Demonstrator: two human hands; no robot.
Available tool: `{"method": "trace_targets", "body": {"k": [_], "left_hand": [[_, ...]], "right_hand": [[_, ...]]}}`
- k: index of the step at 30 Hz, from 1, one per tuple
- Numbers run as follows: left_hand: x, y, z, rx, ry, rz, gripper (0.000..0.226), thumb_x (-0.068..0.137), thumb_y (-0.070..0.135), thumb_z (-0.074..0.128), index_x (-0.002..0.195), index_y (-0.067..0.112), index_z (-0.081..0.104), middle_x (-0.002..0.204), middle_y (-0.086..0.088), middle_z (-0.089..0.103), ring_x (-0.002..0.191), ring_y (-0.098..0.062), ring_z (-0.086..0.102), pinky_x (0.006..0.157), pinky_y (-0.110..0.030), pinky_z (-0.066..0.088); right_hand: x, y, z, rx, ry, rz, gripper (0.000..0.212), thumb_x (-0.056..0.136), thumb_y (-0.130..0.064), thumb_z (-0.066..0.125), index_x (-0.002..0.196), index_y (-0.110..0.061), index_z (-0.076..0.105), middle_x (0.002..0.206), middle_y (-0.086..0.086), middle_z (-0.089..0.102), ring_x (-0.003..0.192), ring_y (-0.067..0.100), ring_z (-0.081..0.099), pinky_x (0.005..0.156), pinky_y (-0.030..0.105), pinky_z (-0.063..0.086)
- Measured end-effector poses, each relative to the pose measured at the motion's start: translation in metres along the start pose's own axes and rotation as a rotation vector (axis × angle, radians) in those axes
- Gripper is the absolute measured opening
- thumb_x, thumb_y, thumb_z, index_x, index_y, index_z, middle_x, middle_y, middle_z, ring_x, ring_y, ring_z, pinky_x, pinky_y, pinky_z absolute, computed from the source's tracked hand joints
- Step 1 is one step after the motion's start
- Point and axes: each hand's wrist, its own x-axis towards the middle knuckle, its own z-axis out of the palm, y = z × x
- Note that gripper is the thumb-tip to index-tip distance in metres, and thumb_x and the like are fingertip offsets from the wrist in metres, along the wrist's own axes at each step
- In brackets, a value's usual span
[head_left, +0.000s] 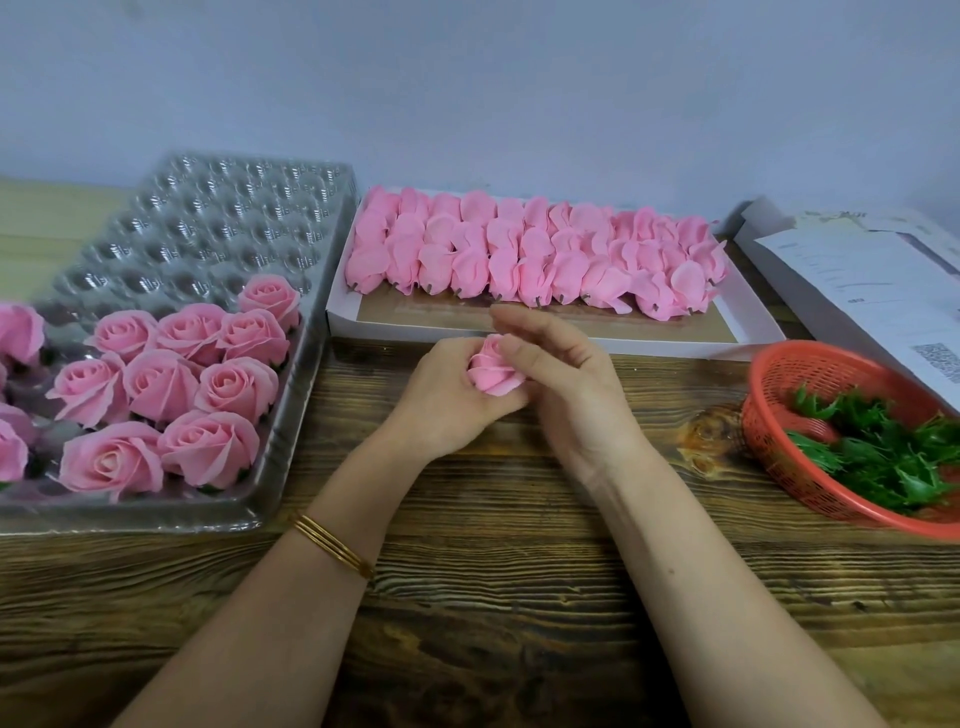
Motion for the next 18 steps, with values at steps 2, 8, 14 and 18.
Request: {"method": "trace_targets", "body": {"k": [2,8,14,18], "left_hand": [[-0.0001,-0.0004,0.0025,0.025,-0.023,0.004,0.02,0.083,0.023,0.079,0.101,0.017,0.073,0.093,0.002,0.075,0.089,-0.014,0.07,0.087,-0.042,0.056],[0.0,-0.003,0.0051,0.03,-0.038,0.019,0.02,0.082,0.019,0.08,0.1,0.017,0.072,0.092,0.002,0.074,0.087,-0.013,0.069,0.084,-0.04,0.056],[-0.0004,-0.0018,0.0038,0.014,-0.06,0.007,0.029,0.081,0.013,0.08,0.108,0.013,0.071,0.1,-0.002,0.075,0.095,-0.018,0.07,0.091,-0.046,0.055],[-0.0019,0.0008,0.0043,-0.026,-0.076,0.018,0.027,0.08,0.011,0.08,0.105,0.015,0.073,0.097,-0.001,0.075,0.091,-0.013,0.07,0.086,-0.035,0.057]], "right_hand": [[0.0017,-0.002,-0.0023,0.062,0.019,0.009,0.022,0.076,-0.012,0.071,0.098,-0.014,0.074,0.096,0.004,0.071,0.091,0.014,0.065,0.084,0.027,0.052],[-0.0011,-0.0027,0.0016,0.027,0.043,-0.006,0.007,0.072,-0.011,0.078,0.072,-0.017,0.074,0.1,0.001,0.072,0.094,0.012,0.066,0.09,0.03,0.051],[-0.002,-0.0041,0.0003,0.02,-0.039,0.027,0.01,0.063,-0.009,0.076,0.069,-0.017,0.077,0.098,-0.001,0.073,0.089,0.014,0.067,0.087,0.029,0.053],[-0.0025,-0.0048,-0.0003,-0.006,-0.086,0.033,0.014,0.065,-0.005,0.08,0.07,-0.017,0.077,0.097,-0.001,0.073,0.085,0.017,0.066,0.083,0.03,0.054]]}}
